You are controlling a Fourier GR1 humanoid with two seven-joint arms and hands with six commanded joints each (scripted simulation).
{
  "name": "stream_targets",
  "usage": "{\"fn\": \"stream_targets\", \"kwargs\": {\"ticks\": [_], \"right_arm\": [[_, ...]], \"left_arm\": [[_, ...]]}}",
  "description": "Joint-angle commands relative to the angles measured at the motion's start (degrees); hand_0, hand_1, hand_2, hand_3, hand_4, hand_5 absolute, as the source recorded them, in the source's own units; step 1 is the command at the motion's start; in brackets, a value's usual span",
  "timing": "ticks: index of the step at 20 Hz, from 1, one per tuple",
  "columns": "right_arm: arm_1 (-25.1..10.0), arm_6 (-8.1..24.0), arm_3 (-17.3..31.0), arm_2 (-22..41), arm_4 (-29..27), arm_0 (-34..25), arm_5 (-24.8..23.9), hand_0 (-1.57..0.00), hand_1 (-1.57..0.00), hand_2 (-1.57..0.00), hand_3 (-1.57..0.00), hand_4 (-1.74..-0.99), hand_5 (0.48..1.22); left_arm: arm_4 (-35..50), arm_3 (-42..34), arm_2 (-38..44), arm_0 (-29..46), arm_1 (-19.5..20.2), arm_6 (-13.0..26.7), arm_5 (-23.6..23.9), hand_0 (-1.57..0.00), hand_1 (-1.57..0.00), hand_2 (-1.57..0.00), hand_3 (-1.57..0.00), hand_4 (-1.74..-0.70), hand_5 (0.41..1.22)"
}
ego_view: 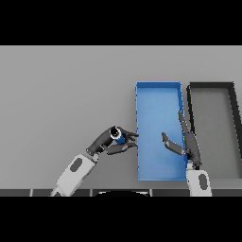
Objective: Pick up the blue pipe and place it into the blue bin.
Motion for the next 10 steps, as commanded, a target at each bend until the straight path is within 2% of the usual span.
{"fn": "stream_targets", "kwargs": {"ticks": [1,5,6,9,10], "right_arm": [[-0.2,0.0,0.1,-0.3,0.0,0.1,-0.2,0.00,0.00,0.00,0.00,-1.170,0.644],[0.1,0.3,-0.5,-0.2,0.4,0.0,-0.7,0.00,0.00,0.00,0.00,-1.151,0.643],[0.5,0.1,-1.2,0.1,1.1,0.8,-1.5,0.00,0.00,0.00,0.00,-1.145,0.643],[2.4,-0.2,-5.8,1.1,4.5,6.0,-5.4,0.00,0.00,0.00,0.00,-1.138,0.643],[3.2,-0.1,-7.7,1.5,5.8,8.2,-6.9,0.00,0.00,0.00,0.00,-1.166,0.643]], "left_arm": [[0.2,-0.8,0.0,-0.3,0.0,0.9,-0.6,-1.56,-1.56,-1.56,-1.56,-1.47,1.217],[-1.1,-1.8,0.1,-0.8,-0.7,4.1,-1.4,-1.57,-1.57,-1.57,-1.57,-1.47,1.220],[-1.2,-1.7,0.2,-0.1,-0.7,3.7,-1.8,-1.57,-1.57,-1.57,-1.57,-1.47,1.220],[-2.7,-1.3,0.3,0.4,-1.5,3.8,-2.2,-1.57,-1.57,-1.57,-1.57,-1.47,1.220],[-2.8,-1.0,0.8,0.3,-1.4,3.5,-2.5,-1.57,-1.57,-1.57,-1.57,-1.47,1.220]]}}
